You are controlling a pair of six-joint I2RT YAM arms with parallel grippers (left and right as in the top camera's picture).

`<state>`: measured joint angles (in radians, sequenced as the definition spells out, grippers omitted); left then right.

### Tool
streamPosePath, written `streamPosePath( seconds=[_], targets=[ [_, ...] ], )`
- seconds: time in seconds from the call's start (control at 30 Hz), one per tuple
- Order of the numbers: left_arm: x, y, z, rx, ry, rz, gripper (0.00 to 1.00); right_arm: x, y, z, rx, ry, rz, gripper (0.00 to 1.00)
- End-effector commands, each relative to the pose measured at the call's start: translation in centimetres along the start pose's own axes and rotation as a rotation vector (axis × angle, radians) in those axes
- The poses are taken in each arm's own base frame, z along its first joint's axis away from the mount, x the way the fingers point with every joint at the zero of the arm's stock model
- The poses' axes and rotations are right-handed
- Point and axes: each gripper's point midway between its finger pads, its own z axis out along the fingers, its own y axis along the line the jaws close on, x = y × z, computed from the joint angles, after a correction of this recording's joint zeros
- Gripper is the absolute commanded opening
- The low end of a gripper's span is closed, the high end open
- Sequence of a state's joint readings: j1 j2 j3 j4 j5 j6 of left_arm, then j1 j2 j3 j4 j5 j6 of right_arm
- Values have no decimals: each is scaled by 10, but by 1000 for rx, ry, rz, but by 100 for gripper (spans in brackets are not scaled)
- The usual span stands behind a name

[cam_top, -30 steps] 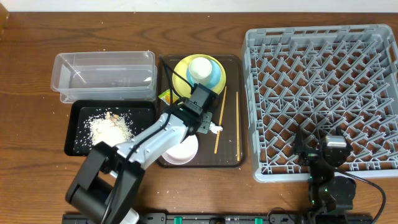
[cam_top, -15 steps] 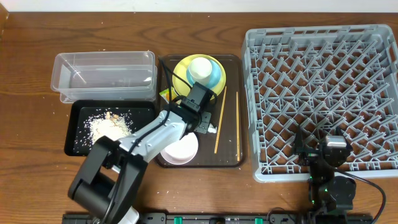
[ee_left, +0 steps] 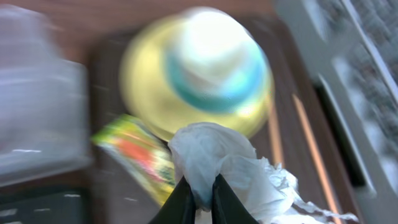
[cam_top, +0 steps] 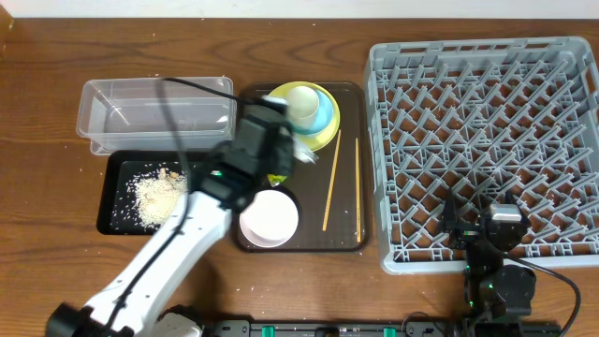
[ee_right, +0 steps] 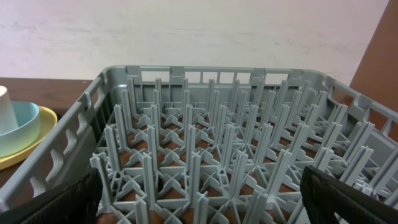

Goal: Sort waste into correct bins and load items into the dishwasher rack
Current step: 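Carry the tissue with the left gripper into the clear plastic bin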

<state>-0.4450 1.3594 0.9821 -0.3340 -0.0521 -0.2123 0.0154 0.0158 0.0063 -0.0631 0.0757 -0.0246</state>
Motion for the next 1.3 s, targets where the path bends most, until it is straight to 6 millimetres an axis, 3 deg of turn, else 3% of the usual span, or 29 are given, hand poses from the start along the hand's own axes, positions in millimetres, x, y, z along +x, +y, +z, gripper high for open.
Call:
streamPosePath(
  seconds=[0.0,0.1,0.2,0.33,0.5,0.7,1.0,1.27],
  targets=[
    [-30,56,-10,-153,-97,-112,11,1,0,0,1,3,17,99],
    [-38,104,-12,-236,-131,-235,11,1,0,0,1,3,17,99],
    [-34,145,-17,-312,-129,-349,12,1,0,0,1,3,17,99],
    [-11,173,-21,-333,-48,-430,12,1,0,0,1,3,17,99],
    [28,180,-26,-319,103,-541,11,1,0,0,1,3,17,99],
    [60,178,-33,-344,229,-575,11,1,0,0,1,3,17,99],
    [92,174,-29,-356,318,-579,10,1,0,0,1,3,17,99],
    [97,174,-28,-358,328,-580,10,1,0,0,1,3,17,99]
  ],
)
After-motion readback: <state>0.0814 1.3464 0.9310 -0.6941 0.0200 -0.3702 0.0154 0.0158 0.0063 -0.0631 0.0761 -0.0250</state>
